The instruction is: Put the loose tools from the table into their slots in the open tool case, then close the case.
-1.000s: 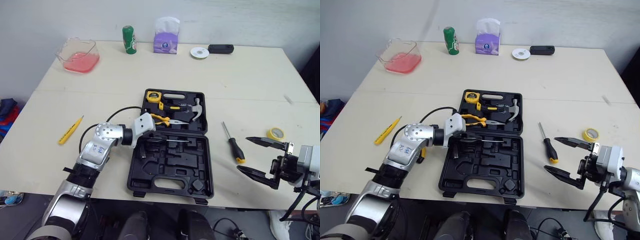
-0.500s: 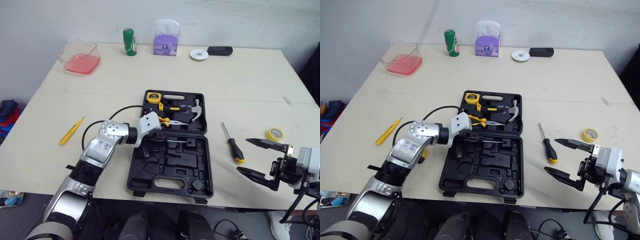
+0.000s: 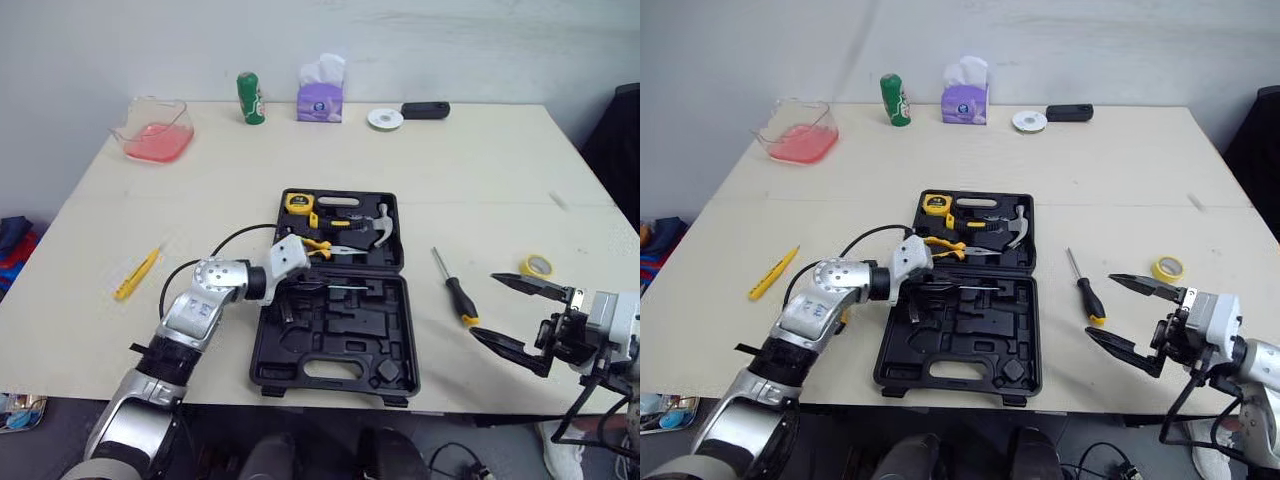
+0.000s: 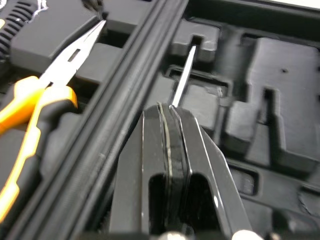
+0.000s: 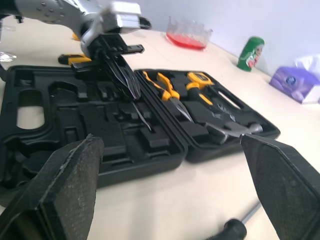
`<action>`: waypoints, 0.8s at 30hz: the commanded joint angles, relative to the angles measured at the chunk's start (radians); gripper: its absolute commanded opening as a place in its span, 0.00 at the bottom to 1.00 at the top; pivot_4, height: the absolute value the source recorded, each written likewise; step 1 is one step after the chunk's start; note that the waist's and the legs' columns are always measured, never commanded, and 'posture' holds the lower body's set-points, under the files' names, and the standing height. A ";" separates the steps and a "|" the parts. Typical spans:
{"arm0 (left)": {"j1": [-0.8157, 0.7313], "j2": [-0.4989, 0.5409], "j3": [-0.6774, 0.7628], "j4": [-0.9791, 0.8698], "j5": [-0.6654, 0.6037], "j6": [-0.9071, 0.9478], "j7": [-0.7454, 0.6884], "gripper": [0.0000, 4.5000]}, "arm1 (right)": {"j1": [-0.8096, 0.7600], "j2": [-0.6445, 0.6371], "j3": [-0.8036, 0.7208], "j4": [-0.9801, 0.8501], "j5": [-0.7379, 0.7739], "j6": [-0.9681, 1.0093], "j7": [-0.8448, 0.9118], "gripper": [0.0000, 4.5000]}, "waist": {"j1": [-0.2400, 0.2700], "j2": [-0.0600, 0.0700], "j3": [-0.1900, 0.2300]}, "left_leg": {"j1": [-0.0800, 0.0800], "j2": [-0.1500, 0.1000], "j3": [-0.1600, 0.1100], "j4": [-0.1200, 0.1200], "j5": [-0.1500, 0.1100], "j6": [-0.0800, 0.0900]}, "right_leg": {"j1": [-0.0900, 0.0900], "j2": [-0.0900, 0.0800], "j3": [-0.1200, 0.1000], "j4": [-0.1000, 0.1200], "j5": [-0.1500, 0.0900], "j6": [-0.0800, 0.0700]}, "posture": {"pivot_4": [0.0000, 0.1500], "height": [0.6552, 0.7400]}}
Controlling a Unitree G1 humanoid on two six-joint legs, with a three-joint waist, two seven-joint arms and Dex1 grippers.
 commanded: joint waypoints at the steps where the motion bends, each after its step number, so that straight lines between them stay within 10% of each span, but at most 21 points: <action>1: -0.010 0.019 0.111 -0.092 -0.118 -0.010 -0.042 0.01 | -0.030 -0.044 -0.001 -0.007 -0.061 0.111 -0.140 1.00 | -0.002 -0.001 0.001 | -0.007 -0.001 0.000 0.002 0.001 0.001 | -0.007 -0.001 0.000 0.002 0.000 0.000 | 1.00 1.00; 10: 0.124 0.239 0.366 -0.195 -0.236 0.029 -0.075 0.01 | -0.100 -0.069 0.085 -0.018 -0.079 0.235 -0.171 1.00 | -0.013 -0.003 0.008 | -0.012 -0.001 0.002 0.003 0.003 0.001 | -0.012 0.001 -0.001 0.008 0.000 0.000 | 1.00 1.00; 13: 0.172 0.291 0.405 -0.175 -0.205 0.011 -0.049 0.00 | -0.129 -0.088 0.132 0.007 -0.110 0.235 -0.138 0.84 | -0.007 -0.004 0.012 | -0.012 -0.001 0.001 0.003 0.003 0.001 | -0.012 0.001 -0.001 0.008 0.000 0.000 | 1.00 1.00; 20: 0.175 0.285 0.338 -0.152 -0.127 0.068 0.054 0.00 | -0.293 -0.072 0.301 0.098 -0.262 0.264 -0.190 0.07 | -0.003 -0.005 0.014 | -0.014 -0.002 0.000 0.002 0.002 0.001 | -0.013 -0.001 -0.002 0.006 0.001 0.001 | 1.00 1.00; 24: 0.157 0.272 0.282 -0.138 -0.095 0.112 0.081 0.00 | -0.376 -0.065 0.373 0.125 -0.317 0.280 -0.203 0.00 | -0.005 -0.004 0.015 | -0.016 -0.002 0.000 0.002 0.002 0.001 | -0.014 0.001 -0.003 0.005 0.001 0.001 | 1.00 1.00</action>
